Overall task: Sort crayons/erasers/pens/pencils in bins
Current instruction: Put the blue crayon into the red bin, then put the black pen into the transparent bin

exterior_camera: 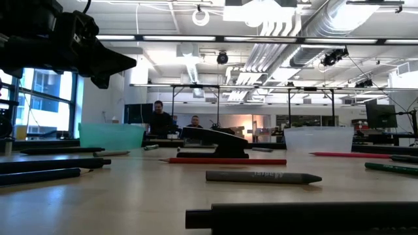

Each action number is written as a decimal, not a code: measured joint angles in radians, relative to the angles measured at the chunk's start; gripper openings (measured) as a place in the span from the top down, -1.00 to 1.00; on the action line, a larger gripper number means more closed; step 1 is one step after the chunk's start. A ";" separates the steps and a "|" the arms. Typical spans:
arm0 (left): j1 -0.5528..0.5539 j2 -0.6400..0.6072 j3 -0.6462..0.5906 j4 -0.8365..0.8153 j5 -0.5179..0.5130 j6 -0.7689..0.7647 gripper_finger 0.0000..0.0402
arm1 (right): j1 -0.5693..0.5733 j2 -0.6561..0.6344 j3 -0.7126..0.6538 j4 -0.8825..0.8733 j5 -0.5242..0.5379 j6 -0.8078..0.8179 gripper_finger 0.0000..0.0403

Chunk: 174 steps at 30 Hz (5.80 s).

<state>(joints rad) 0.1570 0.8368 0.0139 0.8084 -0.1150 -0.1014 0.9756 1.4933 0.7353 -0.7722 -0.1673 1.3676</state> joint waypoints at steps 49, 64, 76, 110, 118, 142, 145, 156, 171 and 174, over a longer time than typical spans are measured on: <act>-0.105 0.000 0.025 -0.140 -0.063 -0.038 1.00 | -0.451 -0.551 -0.187 0.549 0.440 -1.218 1.00; -0.387 0.031 0.367 -0.772 -0.273 -0.258 1.00 | -0.829 -0.558 -0.327 0.995 0.214 -1.545 1.00; -0.577 0.177 0.482 -1.023 -0.339 -0.506 1.00 | -0.952 -0.558 -0.327 1.001 0.212 -1.504 1.00; -0.797 0.891 1.008 -1.467 -0.123 -1.188 0.34 | -1.004 -0.559 -0.327 1.081 0.212 -1.695 1.00; -0.813 0.943 1.009 -1.503 -0.139 -1.292 0.34 | -1.004 -0.559 -0.327 1.090 0.212 -1.692 1.00; -0.844 0.989 0.978 -1.471 -0.088 -1.268 0.57 | -0.998 -0.559 -0.327 1.086 0.212 -1.627 1.00; -0.844 0.989 0.978 -1.464 -0.096 -1.232 0.70 | -0.985 -0.559 -0.327 1.084 0.214 -1.627 1.00; -0.868 0.973 0.974 -1.462 -0.171 -1.203 0.95 | -0.966 -0.559 -0.327 1.085 0.213 -1.606 1.00; -0.940 0.882 0.972 -1.502 -0.422 -1.305 0.97 | -0.966 -0.557 -0.327 1.054 0.213 -1.548 1.00; -0.934 0.876 0.972 -1.489 -0.455 -1.281 0.97 | -0.967 -0.557 -0.327 1.055 0.213 -1.548 1.00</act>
<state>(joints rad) -0.7770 1.7125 0.9863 -0.6809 -0.5699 -1.3821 0.0086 0.9363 0.4084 0.2825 0.0452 -0.1800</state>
